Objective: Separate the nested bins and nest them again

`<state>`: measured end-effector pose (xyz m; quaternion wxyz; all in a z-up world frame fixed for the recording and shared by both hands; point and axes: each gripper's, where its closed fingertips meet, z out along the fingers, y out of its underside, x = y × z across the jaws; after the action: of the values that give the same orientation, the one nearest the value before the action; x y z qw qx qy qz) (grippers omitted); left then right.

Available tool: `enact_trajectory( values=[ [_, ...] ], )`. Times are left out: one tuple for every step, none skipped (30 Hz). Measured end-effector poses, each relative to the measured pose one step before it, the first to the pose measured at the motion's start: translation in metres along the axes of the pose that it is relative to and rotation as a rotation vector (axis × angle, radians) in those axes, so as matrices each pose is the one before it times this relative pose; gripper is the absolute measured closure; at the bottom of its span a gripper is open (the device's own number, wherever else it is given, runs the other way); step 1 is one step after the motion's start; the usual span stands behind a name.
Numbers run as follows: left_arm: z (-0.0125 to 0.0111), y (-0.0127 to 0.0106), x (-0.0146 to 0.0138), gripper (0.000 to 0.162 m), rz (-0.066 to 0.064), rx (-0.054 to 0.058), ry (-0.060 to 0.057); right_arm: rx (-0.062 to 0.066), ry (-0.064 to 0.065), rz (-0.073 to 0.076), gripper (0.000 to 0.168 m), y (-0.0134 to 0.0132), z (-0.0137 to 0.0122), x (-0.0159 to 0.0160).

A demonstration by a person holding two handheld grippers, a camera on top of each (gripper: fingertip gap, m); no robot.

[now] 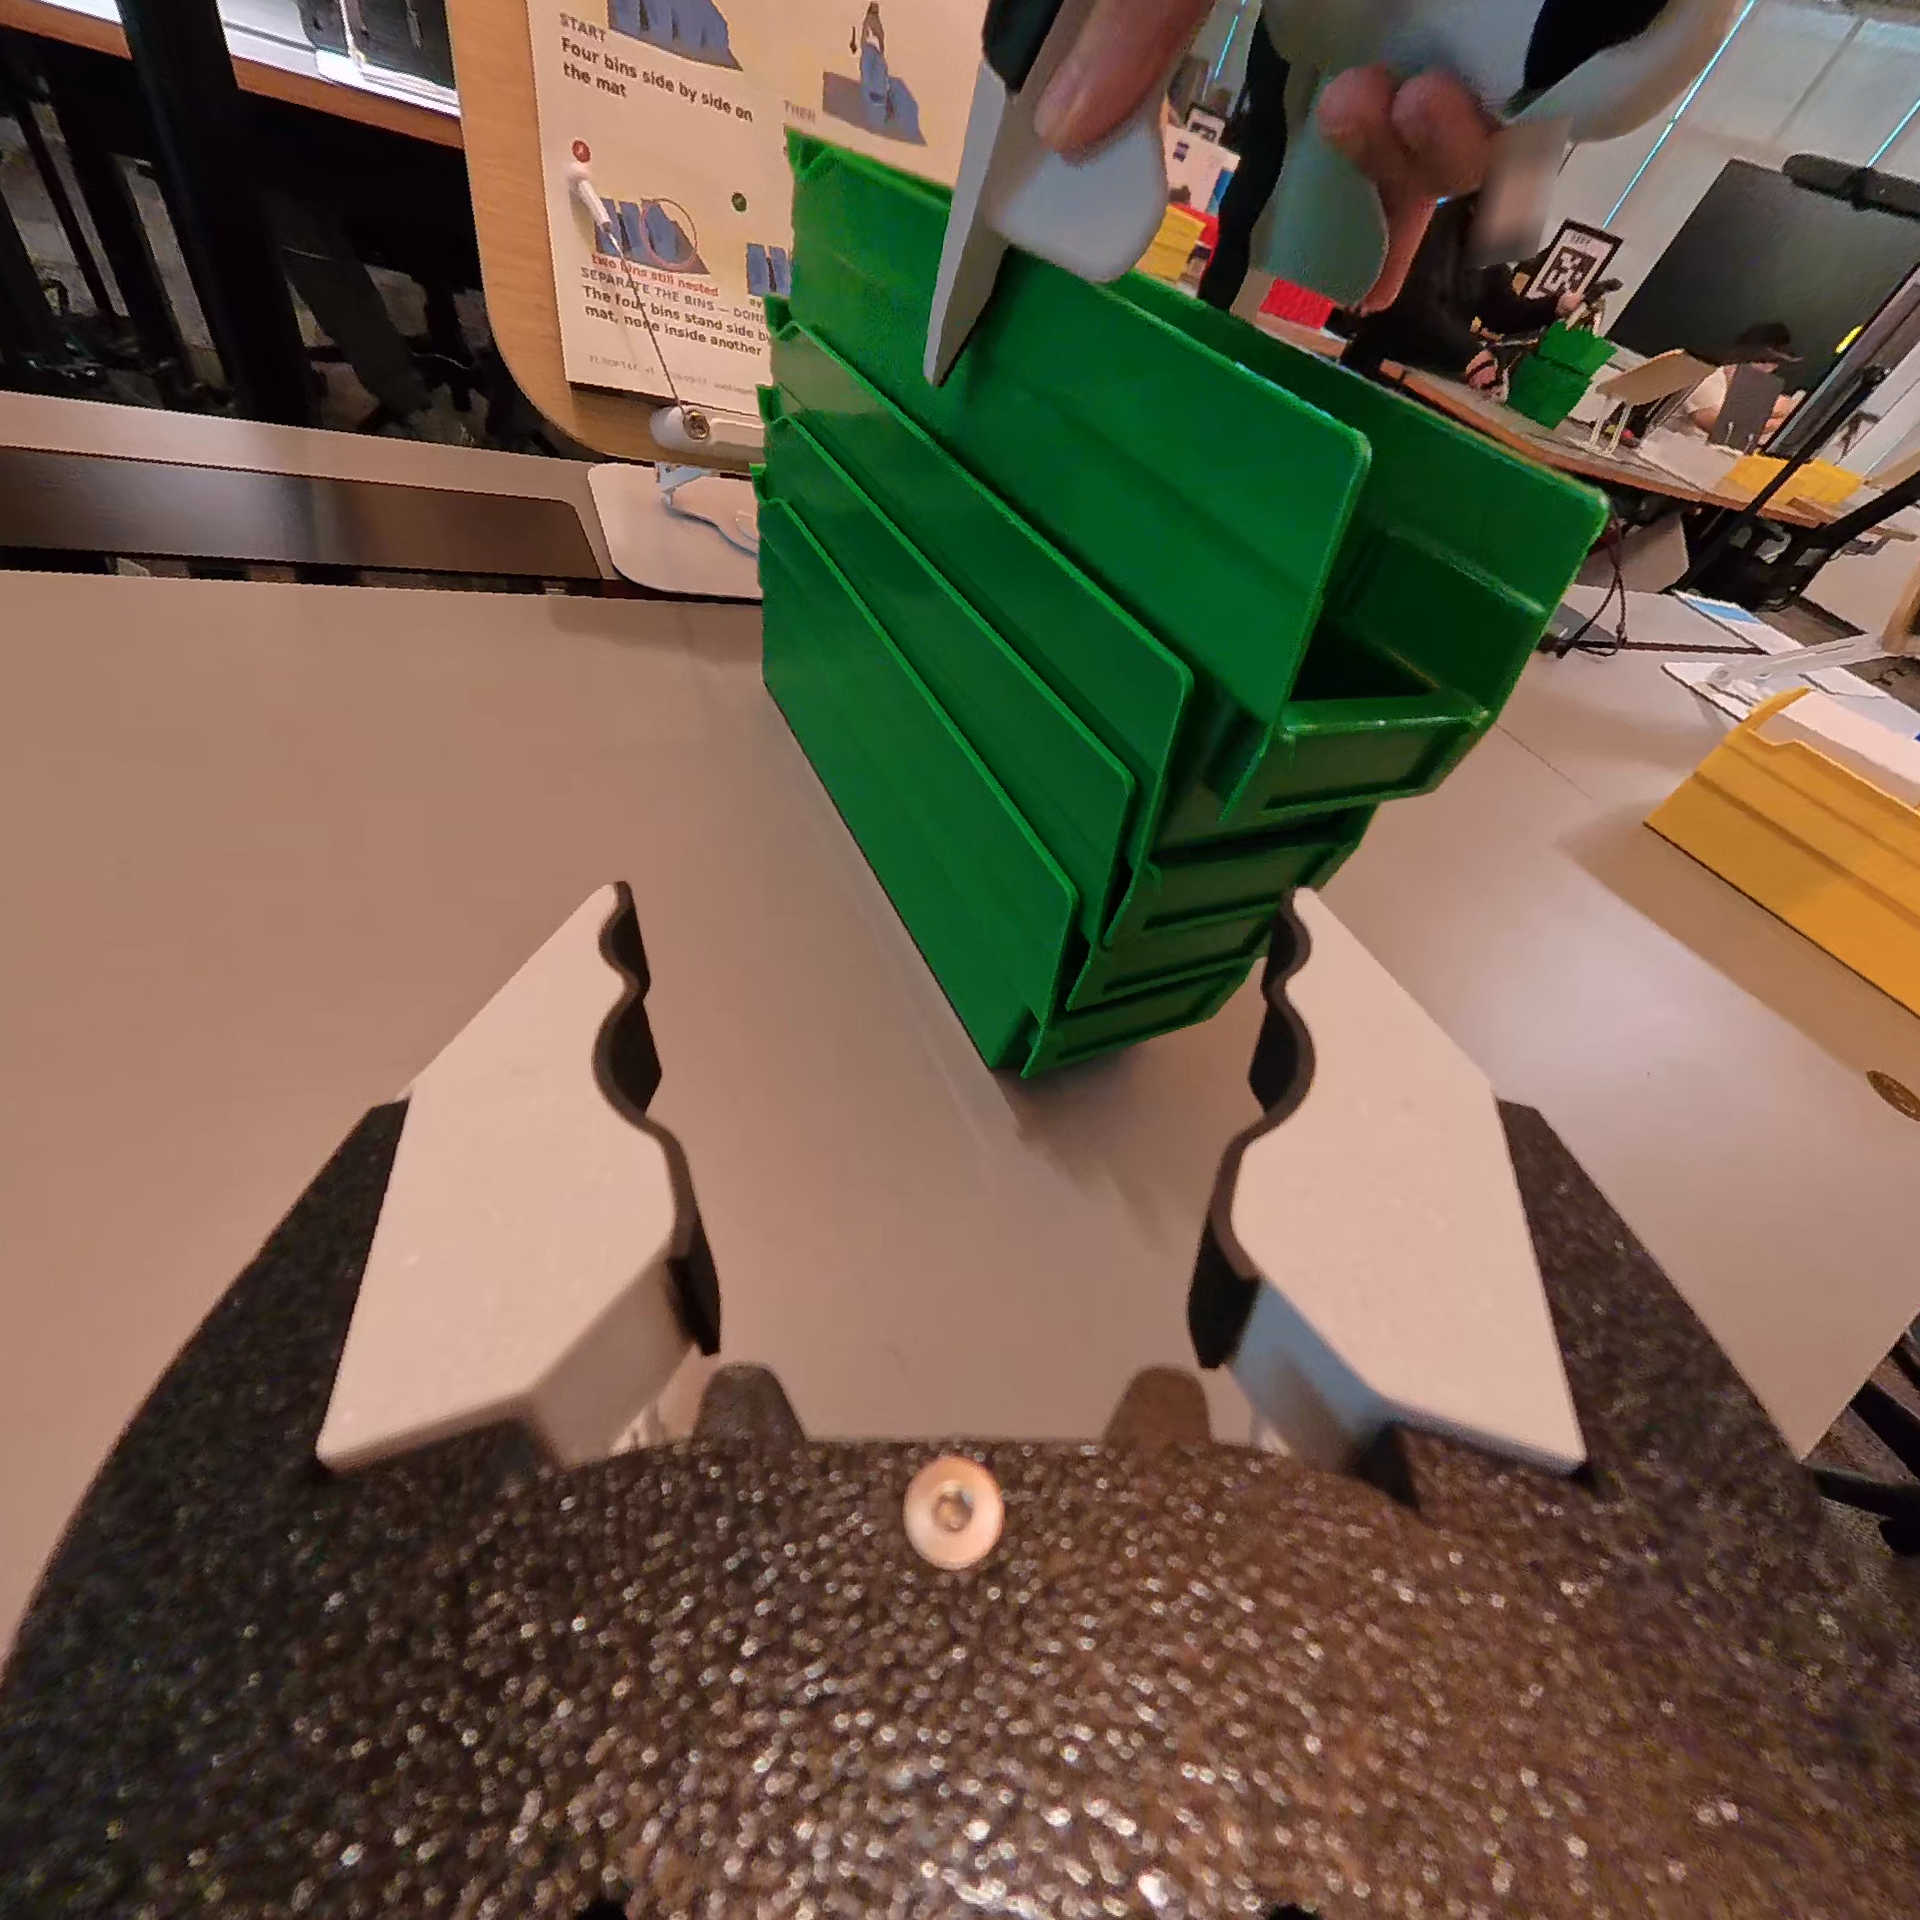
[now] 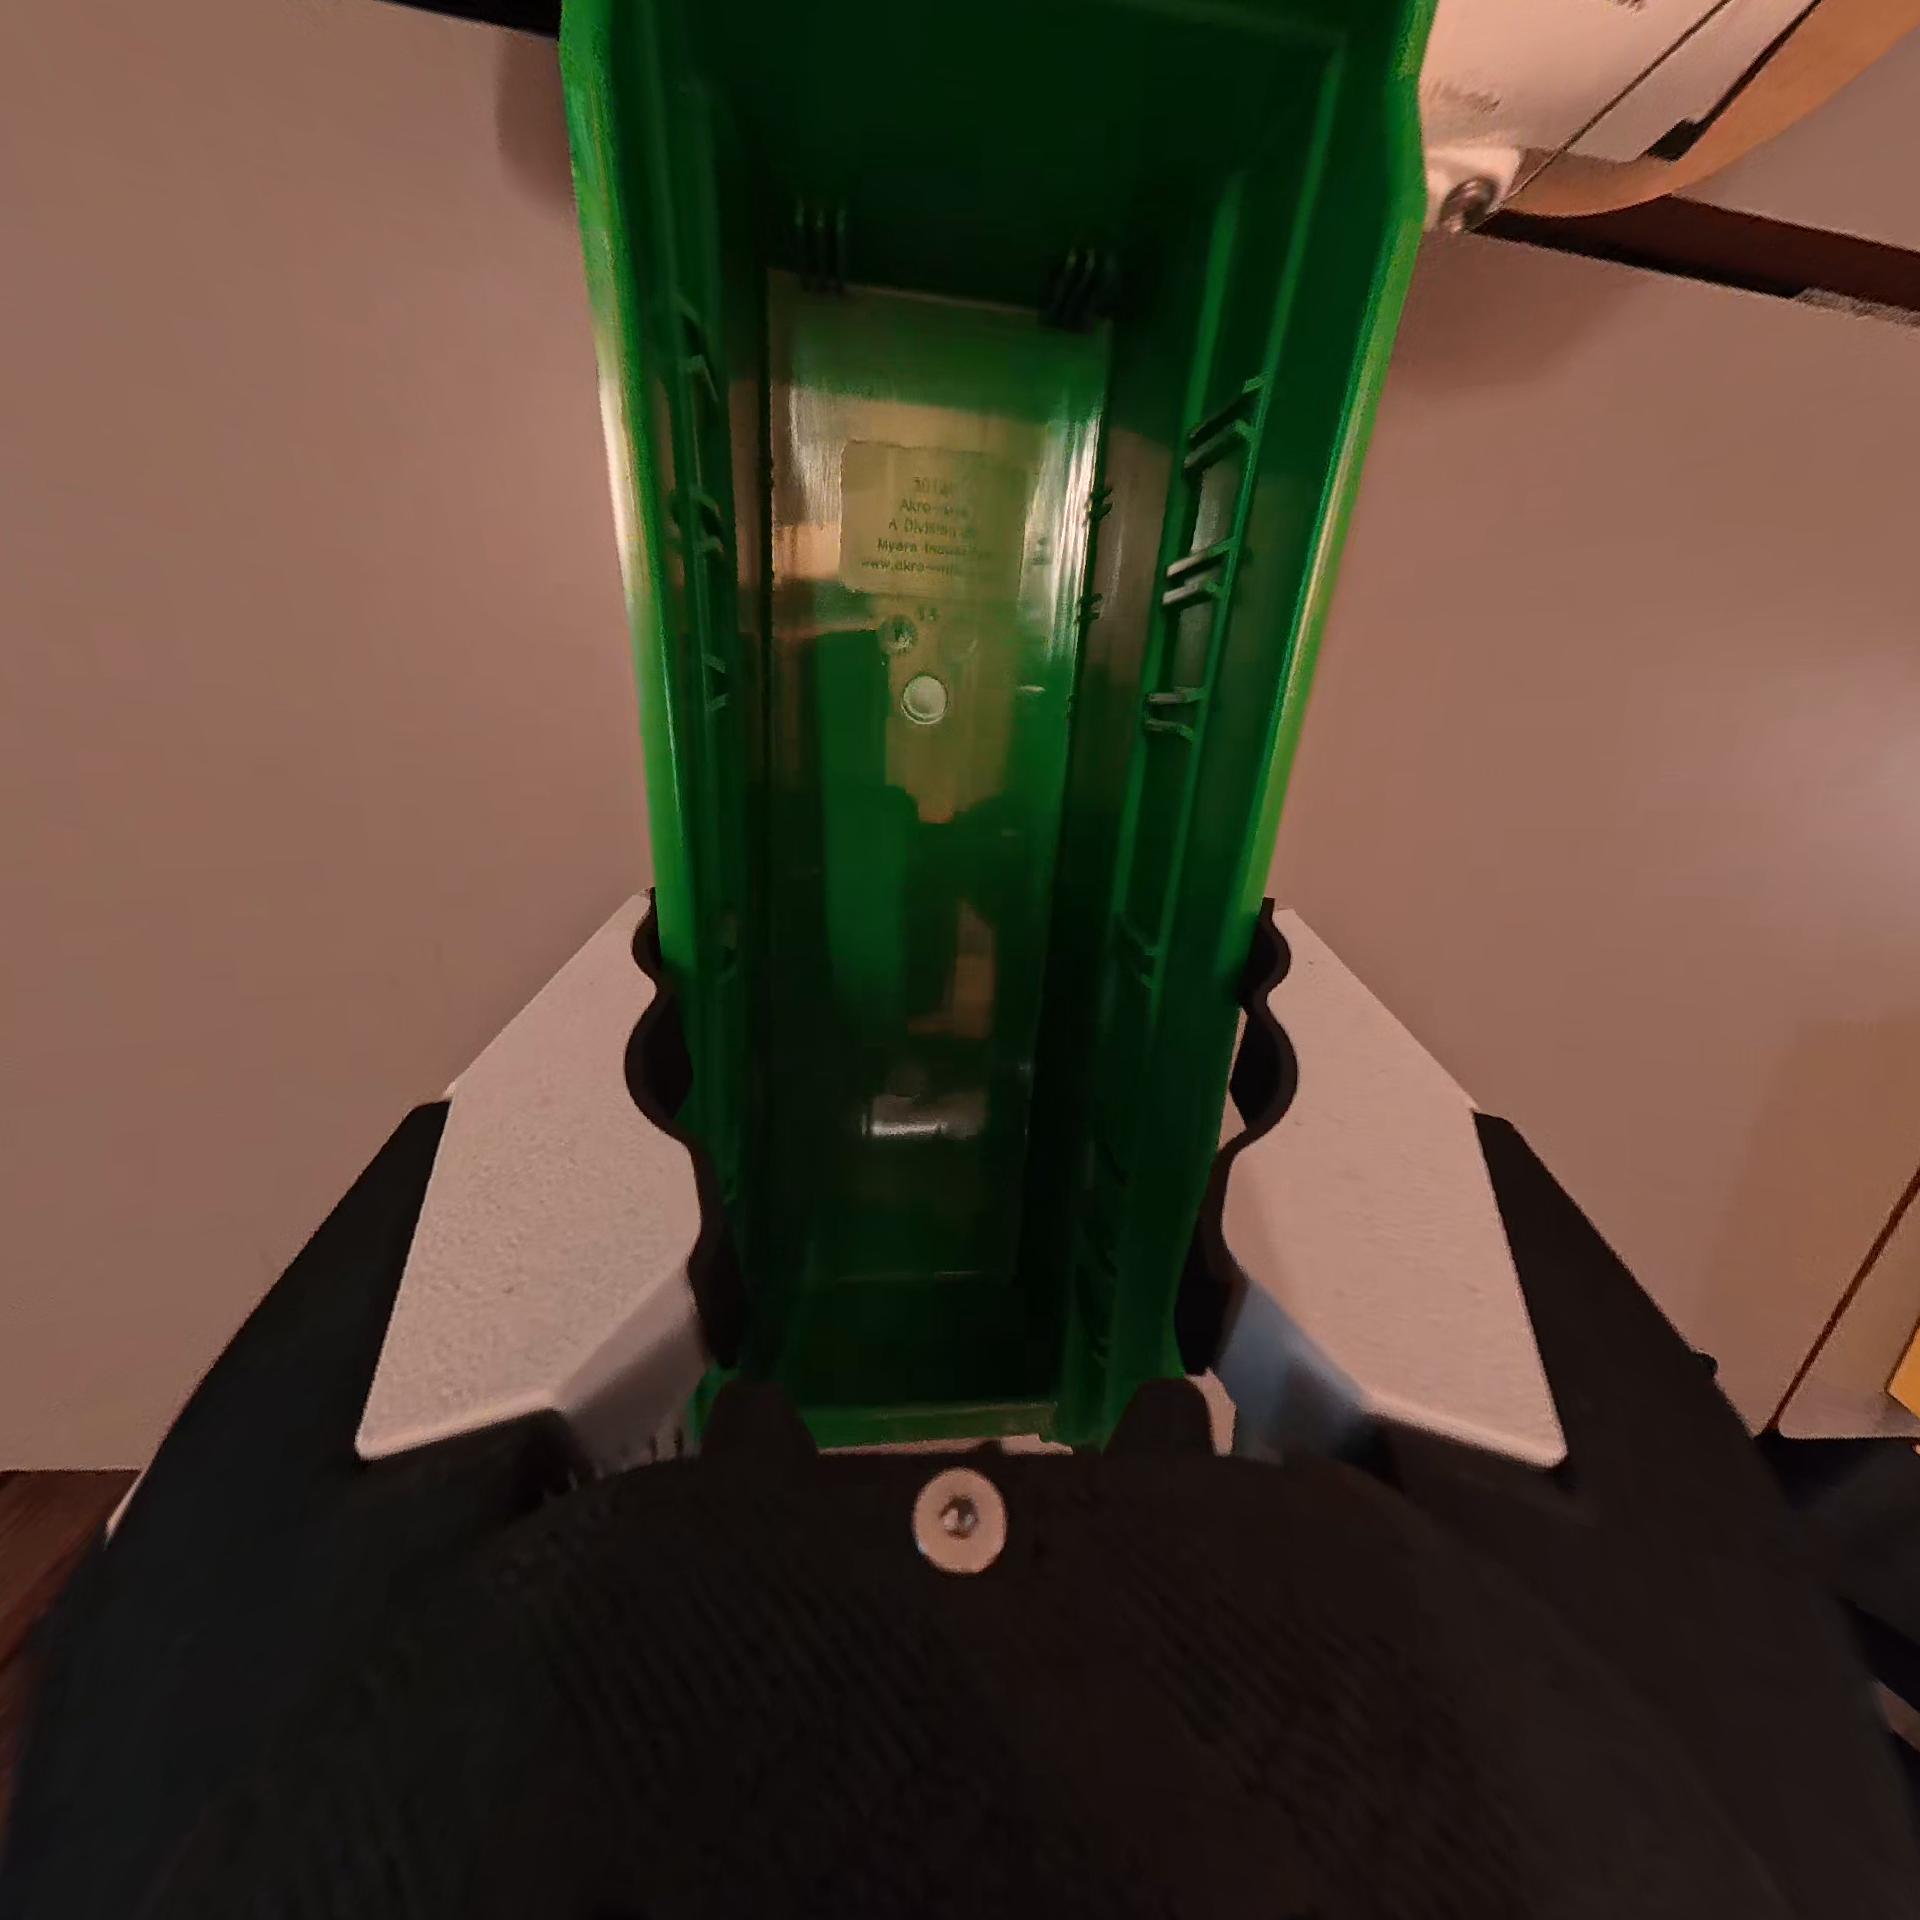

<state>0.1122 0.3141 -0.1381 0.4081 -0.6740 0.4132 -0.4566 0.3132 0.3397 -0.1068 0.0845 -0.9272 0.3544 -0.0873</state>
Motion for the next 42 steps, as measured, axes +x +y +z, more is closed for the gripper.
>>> enact_trajectory(
  values=[
    [0.00001, -0.00017, -0.00012, 0.046, 0.0006, 0.0008, -0.0014, -0.0062, -0.0016, -0.0001, 0.06, 0.0015, 0.00243, -0.00094],
    [0.00003, -0.00006, -0.00019, 0.046, 0.0006, 0.0004, -0.0011, -0.0017, -0.0013, -0.0015, 0.058, 0.00086, 0.00253, -0.00099],
    [0.00018, 0.00013, -0.00001, 0.046, 0.0002, -0.0005, -0.0001, 0.0057, -0.0042, 0.0027, 0.058, -0.00032, 0.00231, -0.00119],
    [0.00031, 0.00019, 0.00007, 0.046, -0.0013, -0.0009, 0.0011, 0.0117, -0.0051, 0.0022, 0.057, -0.00136, 0.00207, -0.00099],
    [0.00025, 0.00028, 0.00016, 0.046, -0.002, -0.0007, 0.0017, 0.0089, -0.0047, 0.0033, 0.056, -0.0011, 0.00145, -0.00047],
    [0.00017, 0.00015, 0.00011, 0.046, -0.0003, -0.0007, 0.0005, 0.0028, -0.0031, 0.0011, 0.056, -0.0005, 0.00057, -0.00004],
    [0.0001, 0.00013, 0.00006, 0.046, 0.0016, -0.0005, -0.0011, 0.0045, -0.0042, 0.0005, 0.056, -0.00042, 0.00021, 0.00002],
    [0.00007, 0.00002, 0.00013, 0.046, 0.0016, 0.0004, -0.0004, 0.0065, -0.005, 0.0017, 0.056, -0.00058, 0.00013, 0.0001],
    [0.00018, -0.00002, 0.00043, 0.046, 0.0001, 0.0003, 0.0014, 0.0068, -0.0048, 0.0036, 0.056, -0.00059, 0.00004, 0.00007],
    [0.00032, 0.00047, 0.00051, 0.046, -0.0009, -0.0014, 0.0017, 0.0084, -0.0042, 0.0035, 0.057, -0.00078, 0.00002, 0.00009],
    [0.0003, 0.00054, 0.00056, 0.046, 0.0002, -0.0025, 0.0016, 0.0101, -0.0039, 0.0031, 0.06, -0.00123, -0.00034, 0.00013],
    [0.00017, 0.00017, 0.00046, 0.046, 0.0013, -0.0009, 0.0014, 0.009, -0.0029, 0.0009, 0.064, -0.00131, -0.00037, 0.00007],
    [-0.00021, -0.0002, 0.00029, 0.046, 0.0007, 0.0011, 0.0004, 0.0093, -0.0017, 0.0024, 0.066, -0.00152, -0.00019, 0.00035],
    [-0.00046, -0.00037, 0.00006, 0.046, 0.0001, 0.0015, 0.0001, 0.0199, 0.0013, 0.0047, 0.068, -0.00271, -0.00009, 0.00055],
    [-0.0006, -0.00072, -0.00025, 0.046, -0.0002, 0.0026, -0.001, 0.0155, 0.0017, 0.0041, 0.069, -0.00159, 0.00078, 0.00015],
    [-0.00061, -0.00087, -0.00054, 0.046, -0.0007, 0.0033, -0.0019, 0.0095, 0.0017, 0.002, 0.07, -0.00025, 0.00165, -0.00013],
    [-0.00059, -0.00061, -0.00053, 0.046, -0.0009, 0.0025, -0.0008, 0.005, 0.0025, -0.0003, 0.07, 0.00062, 0.00177, -0.00009],
    [-0.00025, -0.00017, -0.0007, 0.046, -0.0015, 0.0004, -0.0011, -0.0005, 0.0013, -0.002, 0.069, 0.00127, 0.00163, -0.00022],
    [-0.00014, 0.00009, -0.00045, 0.046, -0.0017, -0.0009, -0.0002, -0.0006, -0.0008, -0.0004, 0.068, 0.00106, 0.0012, -0.0001],
    [-0.00021, -0.0001, -0.00031, 0.046, -0.002, -0.0001, 0.0006, -0.0063, -0.0024, 0.0001, 0.067, 0.00144, 0.00065, 0.00001],
    [-0.00018, -0.00016, -0.00004, 0.046, -0.0019, 0.0008, 0.0013, -0.0052, -0.0027, 0.0014, 0.066, 0.00106, 0.00051, 0.00018],
    [-0.00027, -0.00026, 0.00025, 0.046, -0.0003, 0.0012, 0.0011, 0.0008, -0.0011, 0.0027, 0.063, 0.00034, 0.00045, 0.00004],
    [-0.00009, -0.00011, 0.00022, 0.046, 0.0012, 0.0002, -0.0002, 0.003, 0.0011, 0.0001, 0.06, -0.00004, 0.00069, -0.00024],
    [0.00013, 0.00025, 0.00047, 0.046, 0.002, -0.001, 0.0005, 0.0004, 0.0022, -0.0039, 0.058, 0.00027, 0.0006, -0.00045],
    [0.00019, 0.00045, 0.00073, 0.046, 0.0014, -0.0019, 0.0021, -0.0015, 0.0019, -0.006, 0.056, 0.0002, 0.00037, -0.00033],
    [0.00019, 0.00031, 0.00077, 0.046, 0.001, -0.0016, 0.002, -0.0007, 0.0005, -0.0046, 0.055, 0.0001, 0.00044, -0.00019],
    [0.00003, 0.00001, 0.00057, 0.046, 0.0016, -0.0005, 0.0008, -0.0002, -0.0014, -0.0044, 0.054, -0.00002, 0.00052, -0.00012],
    [-0.00003, -0.00009, 0.00032, 0.046, 0.0016, 0.0009, 0.0002, 0.0013, -0.0028, -0.0076, 0.052, -0.00003, 0.00055, -0.00017],
    [-0.00007, -0.00018, 0.00015, 0.046, 0.0, 0.0012, -0.0003, 0.0042, -0.0035, -0.016, 0.051, -0.00012, 0.00027, -0.00047],
    [0.00019, 0.00025, 0.00017, 0.046, -0.0006, -0.0007, 0.001, -0.0031, -0.0026, -0.0262, 0.05, 0.0007, -0.00004, -0.00075],
    [0.00033, 0.0006, 0.00003, 0.046, -0.0006, -0.0024, 0.0007, -0.0073, 0.0007, -0.0328, 0.05, 0.00077, -0.00105, -0.00018],
    [0.00035, 0.00071, 0.00002, 0.046, 0.0, -0.0023, 0.0005, 0.002, 0.0003, -0.0325, 0.051, -0.00109, -0.00275, 0.00003],
    [0.00047, 0.00077, -0.00027, 0.046, 0.0005, -0.0025, -0.0007, 0.007, -0.0053, -0.0221, 0.052, -0.00251, -0.0041, -0.00051],
    [0.00048, 0.00062, -0.00024, 0.046, 0.0002, -0.002, -0.0008, 0.0139, -0.0096, -0.0066, 0.057, -0.0041, -0.00527, -0.00043],
    [0.00052, 0.00053, 0.00003, 0.046, -0.0004, -0.0012, 0.0002, 0.0206, -0.0082, 0.0011, 0.059, -0.00516, -0.00584, 0.00036],
    [0.00061, 0.00069, 0.00002, 0.046, -0.0005, -0.0028, 0.0004, 0.0203, -0.0268, 0.0035, 0.061, -0.00484, -0.00561, -0.00242],
    [0.00047, 0.0008, 0.00008, 0.046, 0.0005, -0.003, 0.0001, 0.0143, -0.0429, 0.0069, 0.061, -0.00387, -0.00532, -0.00456],
    [0.00032, 0.00048, 0.0002, 0.046, 0.0014, -0.0013, 0.0001, 0.0161, -0.0453, 0.0098, 0.061, -0.00414, -0.0053, -0.00447],
    [0.00017, 0.00031, 0.00015, 0.046, 0.0016, -0.0013, -0.0004, 0.023, -0.0379, 0.0082, 0.062, -0.0053, -0.00552, -0.00304],
    [-0.00013, 0.00026, 0.00004, 0.046, 0.0017, -0.0011, -0.0008, 0.0275, -0.0244, -0.0006, 0.063, -0.00572, -0.00573, -0.00062],
    [-0.00018, 0.00005, 0.00012, 0.046, 0.002, 0.0001, -0.0008, 0.0254, -0.01, -0.009, 0.064, -0.00492, -0.00556, 0.00218],
    [-0.00023, 0.00012, -0.0002, 0.046, 0.0016, -0.0001, -0.0016, 0.0196, 0.0004, -0.014, 0.064, -0.0036, -0.00532, 0.00431]
  ],
)
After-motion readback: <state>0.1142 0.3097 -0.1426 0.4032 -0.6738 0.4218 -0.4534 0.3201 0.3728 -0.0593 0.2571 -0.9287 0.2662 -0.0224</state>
